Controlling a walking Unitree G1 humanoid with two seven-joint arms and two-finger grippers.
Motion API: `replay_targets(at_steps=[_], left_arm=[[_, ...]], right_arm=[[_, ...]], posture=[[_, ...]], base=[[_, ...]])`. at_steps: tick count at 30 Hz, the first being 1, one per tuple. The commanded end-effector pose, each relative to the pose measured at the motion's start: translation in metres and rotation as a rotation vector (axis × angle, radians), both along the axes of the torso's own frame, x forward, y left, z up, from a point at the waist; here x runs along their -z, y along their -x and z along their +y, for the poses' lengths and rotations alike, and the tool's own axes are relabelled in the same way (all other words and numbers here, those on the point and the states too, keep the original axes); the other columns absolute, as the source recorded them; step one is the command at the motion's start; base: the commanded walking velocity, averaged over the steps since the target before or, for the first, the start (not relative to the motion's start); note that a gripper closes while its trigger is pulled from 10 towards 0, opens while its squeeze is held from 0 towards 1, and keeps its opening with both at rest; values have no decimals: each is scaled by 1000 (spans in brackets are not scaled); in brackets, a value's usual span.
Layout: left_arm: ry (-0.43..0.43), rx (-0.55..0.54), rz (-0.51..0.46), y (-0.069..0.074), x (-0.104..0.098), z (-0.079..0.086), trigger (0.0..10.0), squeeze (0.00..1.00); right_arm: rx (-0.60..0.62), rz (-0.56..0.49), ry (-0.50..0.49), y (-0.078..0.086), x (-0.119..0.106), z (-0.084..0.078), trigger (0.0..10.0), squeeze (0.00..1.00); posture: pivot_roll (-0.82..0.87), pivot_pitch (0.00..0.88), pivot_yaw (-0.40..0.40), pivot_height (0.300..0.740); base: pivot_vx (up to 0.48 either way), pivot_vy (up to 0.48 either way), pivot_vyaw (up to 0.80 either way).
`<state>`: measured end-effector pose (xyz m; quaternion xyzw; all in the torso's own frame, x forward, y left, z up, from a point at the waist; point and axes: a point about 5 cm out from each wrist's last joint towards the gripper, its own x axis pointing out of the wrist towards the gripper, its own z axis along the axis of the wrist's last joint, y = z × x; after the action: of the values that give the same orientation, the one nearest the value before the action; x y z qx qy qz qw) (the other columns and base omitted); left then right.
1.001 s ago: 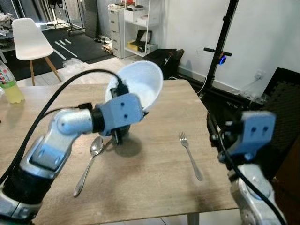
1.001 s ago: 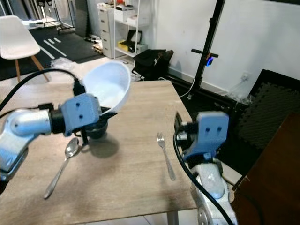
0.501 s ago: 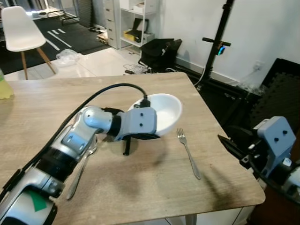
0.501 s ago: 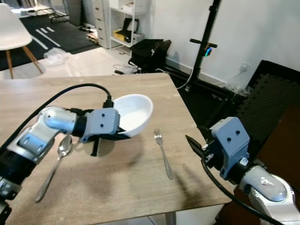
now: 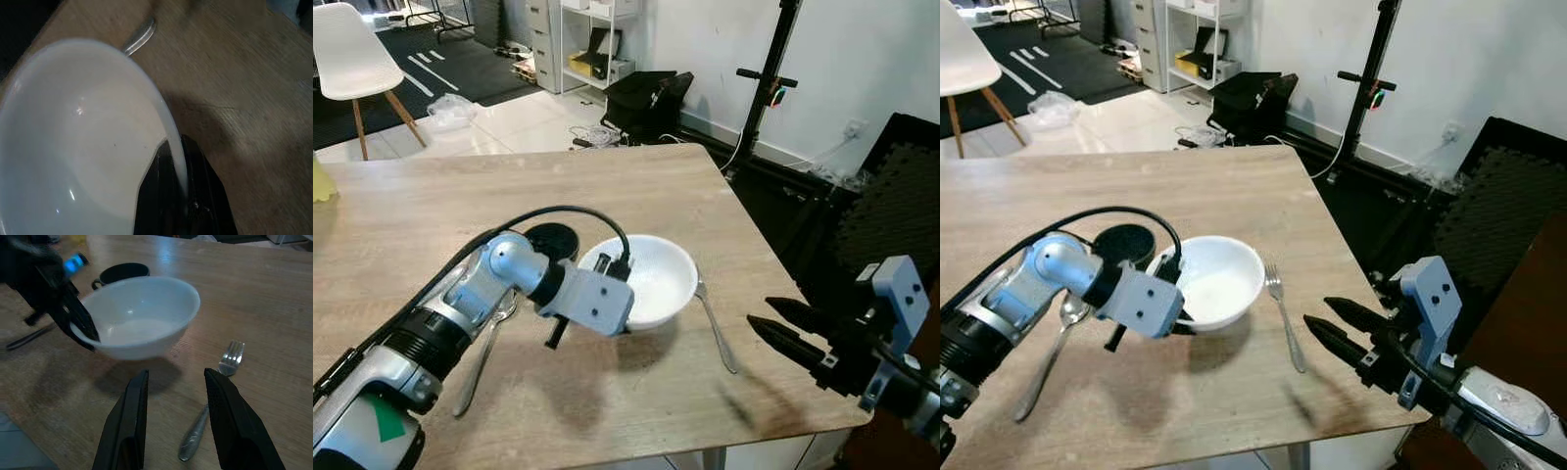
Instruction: Setting the table
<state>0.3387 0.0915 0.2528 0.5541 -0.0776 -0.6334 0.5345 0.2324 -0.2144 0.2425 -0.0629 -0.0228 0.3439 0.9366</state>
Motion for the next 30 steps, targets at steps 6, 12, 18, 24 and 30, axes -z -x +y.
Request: replay_targets(at_steps=[6, 12, 18, 24, 30], left_arm=[[-67, 45, -4, 5, 28, -2, 10000, 0], [-68, 52, 7, 8, 38, -2, 10000, 27], [-93, 42, 1, 5, 42, 2, 10000, 1000], [-117, 4, 4, 0, 33, 8, 10000, 1000], [114, -73, 37, -2, -29, 6, 10000, 0]], right_arm=[[-43, 6, -27, -1, -6, 10, 10000, 0], [-38, -9, -44, -3, -8, 12, 10000, 0], [-24, -10, -51, -4, -9, 11, 10000, 0], [-14, -15, -59, -5, -10, 11, 10000, 0], [-3, -29, -63, -9, -11, 11, 10000, 0]], posture=[[-32, 146, 40, 740], [-33, 149, 42, 740], [-32, 150, 43, 740], [-26, 147, 41, 740], [2, 140, 54, 740]], base=[[0, 0, 0], [0, 0, 0], [0, 0, 0], [0, 0, 0], [0, 0, 0]])
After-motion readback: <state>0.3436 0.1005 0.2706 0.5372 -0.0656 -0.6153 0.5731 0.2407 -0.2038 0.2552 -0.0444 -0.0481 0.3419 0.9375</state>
